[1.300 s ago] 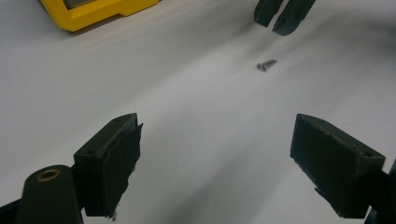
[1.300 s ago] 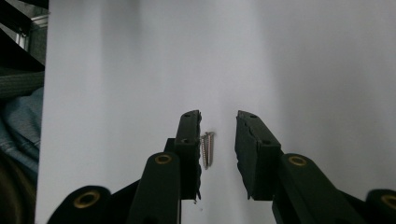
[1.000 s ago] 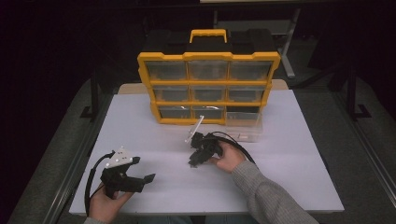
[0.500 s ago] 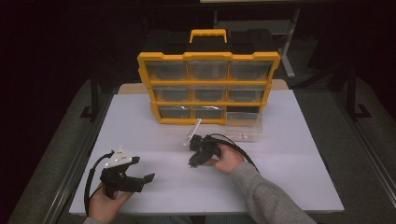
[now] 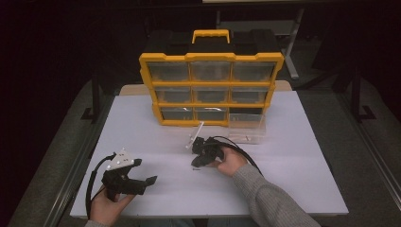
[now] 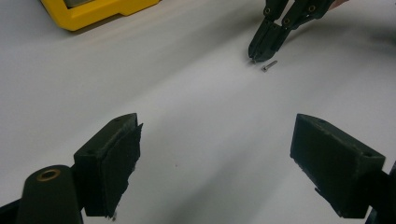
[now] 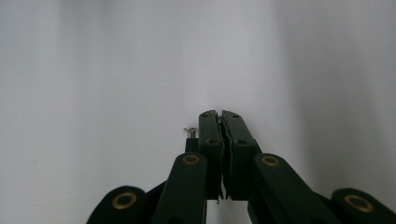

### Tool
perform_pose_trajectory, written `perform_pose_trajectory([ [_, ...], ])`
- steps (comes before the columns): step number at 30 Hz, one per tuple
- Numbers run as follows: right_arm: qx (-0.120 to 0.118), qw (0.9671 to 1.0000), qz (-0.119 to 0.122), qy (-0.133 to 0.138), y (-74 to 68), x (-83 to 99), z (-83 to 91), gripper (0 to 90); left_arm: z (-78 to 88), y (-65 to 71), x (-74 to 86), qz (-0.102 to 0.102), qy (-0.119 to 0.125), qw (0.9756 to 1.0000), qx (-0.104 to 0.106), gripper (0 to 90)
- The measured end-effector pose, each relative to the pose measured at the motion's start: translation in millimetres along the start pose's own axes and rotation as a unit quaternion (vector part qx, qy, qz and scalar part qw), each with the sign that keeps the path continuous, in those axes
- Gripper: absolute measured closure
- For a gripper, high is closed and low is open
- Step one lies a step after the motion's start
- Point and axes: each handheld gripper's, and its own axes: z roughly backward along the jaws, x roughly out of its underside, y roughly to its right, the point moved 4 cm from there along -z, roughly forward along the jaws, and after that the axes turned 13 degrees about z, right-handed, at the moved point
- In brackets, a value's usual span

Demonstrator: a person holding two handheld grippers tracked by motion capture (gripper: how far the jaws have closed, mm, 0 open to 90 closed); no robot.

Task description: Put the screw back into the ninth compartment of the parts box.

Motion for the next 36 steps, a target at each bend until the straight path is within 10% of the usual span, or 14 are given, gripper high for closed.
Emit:
perform_pose_trajectory([
  [18, -0.021, 0.9996, -0.014, 0.014, 6.1, 0.4, 10.3, 86.2, -0.4, 0.5, 0.2, -0.002, -0.004, 1.0, 0.0, 15.7],
  [36, -0.021, 0.9985, -0.026, 0.043, 19.3, -6.8, 63.1, 86.3, -0.7, 1.4, -1.2, 0.001, 0.001, 1.0, 0.001, 15.7],
])
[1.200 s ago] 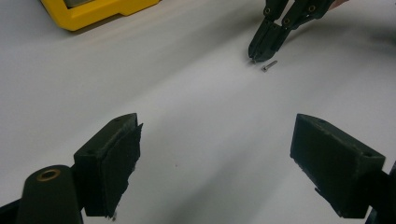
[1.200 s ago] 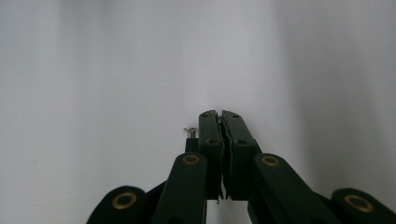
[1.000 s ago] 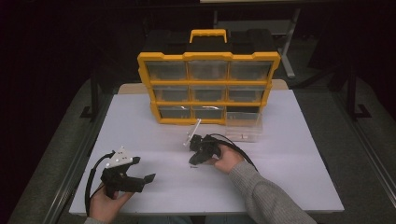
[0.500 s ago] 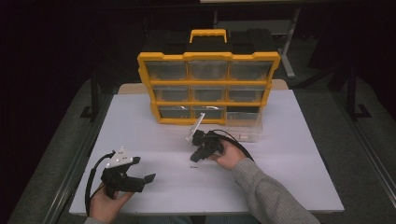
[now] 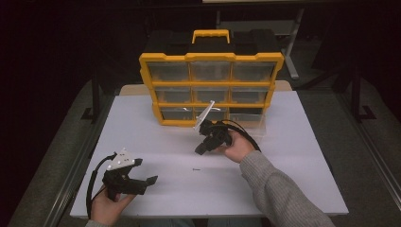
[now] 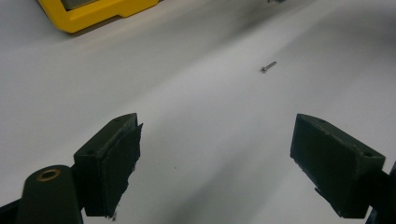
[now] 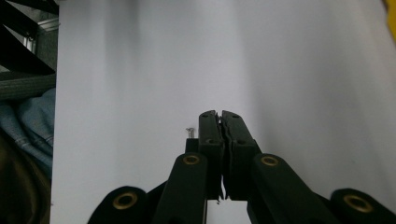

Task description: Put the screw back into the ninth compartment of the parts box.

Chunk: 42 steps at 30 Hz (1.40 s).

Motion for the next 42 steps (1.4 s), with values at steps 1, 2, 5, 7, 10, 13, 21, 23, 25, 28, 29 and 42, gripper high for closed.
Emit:
perform_pose_trajectory([
  [1, 0.001, 1.0, -0.002, 0.0, 0.7, 0.1, 2.9, 86.3, -0.1, -0.1, 0.0, 0.0, 0.0, 1.0, 0.0, 15.7],
  [2, 0.005, 1.0, -0.003, 0.001, 2.2, 0.2, 6.7, 86.3, -0.1, -0.1, 0.0, 0.0, 0.0, 1.0, 0.0, 15.7],
  [5, 0.012, 0.9999, -0.005, 0.006, 6.9, 0.2, 18.3, 86.3, -0.2, 0.1, -0.3, 0.0, 0.001, 1.0, -0.001, 15.7],
  [7, 0.016, 0.9998, -0.006, 0.006, 9.2, 0.3, 25.3, 86.3, -0.4, 0.2, -0.2, 0.001, 0.001, 1.0, 0.0, 15.7],
  [10, 0.024, 0.9996, -0.008, 0.009, 12.9, 0.4, 35.9, 86.3, -1.1, 0.0, 0.0, -0.001, 0.0, 1.0, -0.001, 15.7],
  [13, 0.029, 0.9994, -0.011, 0.014, 16.0, 0.6, 45.2, 86.3, -1.1, 0.0, 0.0, -0.003, -0.003, 1.0, -0.001, 15.7],
  [21, 0.046, 0.9985, -0.022, 0.021, 25.0, 7.4, 66.4, 86.3, -1.2, 0.0, -0.5, -0.003, -0.004, 1.0, -0.002, 15.7],
  [23, 0.051, 0.9981, -0.026, 0.024, 27.4, 11.1, 70.7, 86.3, -1.4, 0.0, -0.6, -0.004, -0.004, 1.0, -0.001, 15.7],
  [25, 0.057, 0.9977, -0.03, 0.022, 29.7, 15.5, 75.6, 86.3, -1.6, 0.0, -0.4, -0.005, -0.005, 1.0, -0.001, 15.7],
  [28, 0.063, 0.9969, -0.04, 0.024, 32.6, 22.5, 82.8, 86.3, -2.1, 0.0, -0.4, -0.007, -0.007, 1.0, -0.001, 15.7],
  [29, 0.068, 0.9966, -0.043, 0.02, 33.5, 24.9, 85.8, 86.3, -2.5, 0.2, -0.4, -0.006, -0.006, 1.0, -0.001, 15.7],
  [42, 0.102, 0.9913, -0.079, 0.023, 44.8, 55.7, 114.8, 86.1, -2.8, 0.9, -0.6, -0.004, -0.005, 1.0, -0.002, 15.7],
])
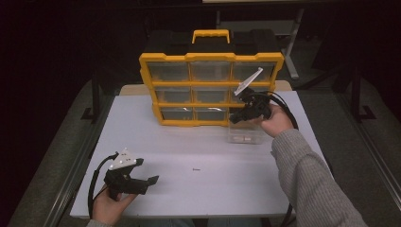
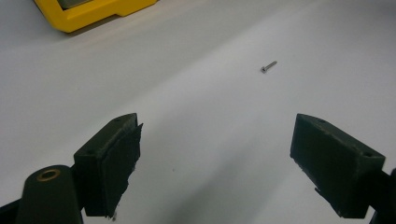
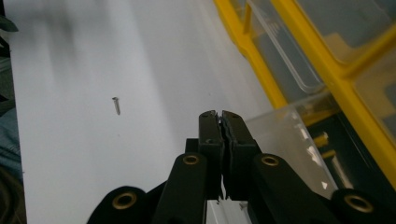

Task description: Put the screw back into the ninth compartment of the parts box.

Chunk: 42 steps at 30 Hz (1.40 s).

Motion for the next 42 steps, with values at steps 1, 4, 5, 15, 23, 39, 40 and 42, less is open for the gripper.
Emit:
perform_pose_trajectory([
  [1, 0.001, 1.0, -0.003, 0.004, 1.6, 1.6, 1.4, 86.1, 0.1, 0.0, 0.0, 0.0, 0.001, 1.0, 0.001, 15.7],
  [4, 0.008, 0.9998, -0.017, 0.003, 6.9, 8.4, 5.2, 86.1, 0.1, -0.3, 0.3, -0.002, 0.001, 1.0, 0.0, 15.7],
  [5, 0.01, 0.9997, -0.02, 0.006, 9.1, 10.5, 6.1, 86.0, 0.4, -0.5, 0.4, -0.002, -0.001, 1.0, 0.0, 15.7],
  [15, 0.023, 0.9982, -0.056, 0.001, 22.2, 28.7, 5.8, 86.0, 1.5, -0.8, 0.5, -0.001, 0.0, 1.0, 0.0, 15.7],
  [23, 0.023, 0.9978, -0.062, -0.009, 25.6, 35.5, -0.5, 82.2, 1.4, -0.5, 0.5, 0.003, 0.007, 1.0, 0.001, 15.7],
  [39, 0.015, 0.9993, -0.025, 0.022, 0.2, 8.6, 10.4, 75.1, 2.1, 0.0, 0.0, -0.002, 0.005, 1.0, 0.0, 15.7],
  [40, 0.011, 0.9995, -0.02, 0.021, -2.4, 6.3, 10.0, 74.8, 2.1, -0.1, 0.0, -0.002, 0.005, 1.0, 0.0, 15.7],
  [42, 0.009, 0.9996, -0.01, 0.023, -7.2, 1.9, 7.6, 73.5, 2.4, -0.4, 0.1, -0.002, 0.005, 1.0, 0.0, 15.7],
])
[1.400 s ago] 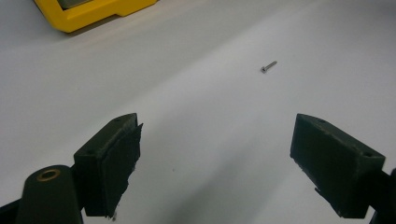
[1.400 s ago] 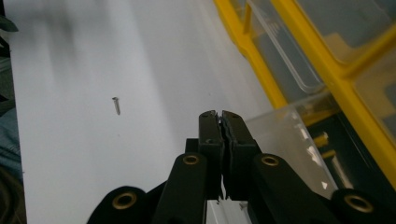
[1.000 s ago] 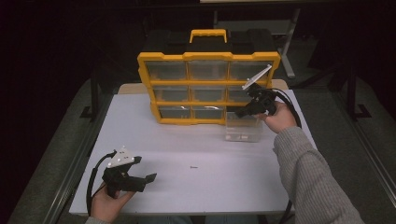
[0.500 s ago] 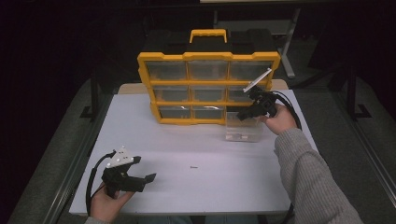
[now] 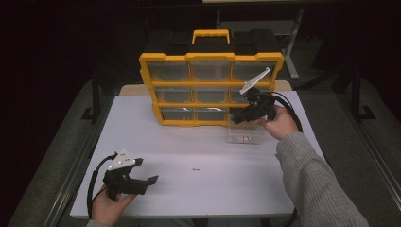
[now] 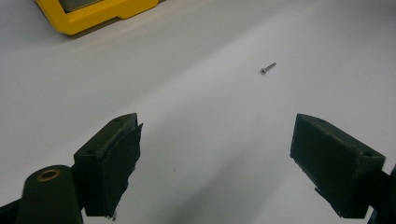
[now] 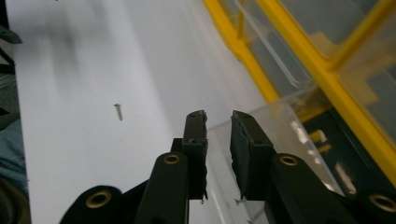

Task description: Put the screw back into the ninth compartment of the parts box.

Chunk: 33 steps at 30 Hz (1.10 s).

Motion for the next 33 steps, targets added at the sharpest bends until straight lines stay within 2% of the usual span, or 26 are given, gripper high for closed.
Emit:
perform_pose_trajectory([
  [2, -0.001, 0.9999, 0.014, 0.0, -4.9, -4.5, -1.8, 73.0, 0.0, 0.0, 0.0, 0.0, 0.0, 1.0, 0.0, 15.7],
  [5, -0.003, 0.9998, 0.02, -0.001, -9.8, -8.3, -3.1, 72.5, 0.1, -0.2, 0.0, -0.001, 0.0, 1.0, 0.0, 15.7],
  [8, -0.012, 0.9994, 0.032, 0.001, -22.9, -17.8, -7.4, 70.0, 0.5, 0.1, -0.2, 0.005, 0.004, 1.0, 0.001, 15.7],
  [15, -0.034, 0.9975, 0.063, 0.001, -42.5, -27.1, -29.6, 67.5, 0.7, -0.3, -0.2, 0.001, 0.0, 1.0, 0.0, 15.7],
  [23, -0.062, 0.9958, 0.068, -0.004, -58.4, -29.2, -59.2, 64.2, 0.3, -0.2, 0.0, 0.002, -0.001, 1.0, 0.0, 15.7],
  [28, -0.08, 0.9949, 0.061, -0.009, -66.3, -27.4, -76.6, 63.6, 0.4, 0.0, -0.2, -0.001, 0.0, 1.0, 0.0, 15.7],
  [33, -0.089, 0.9934, 0.071, -0.015, -72.5, -24.8, -93.7, 63.2, 0.4, 0.1, 0.0, -0.001, 0.0, 1.0, 0.0, 15.7],
])
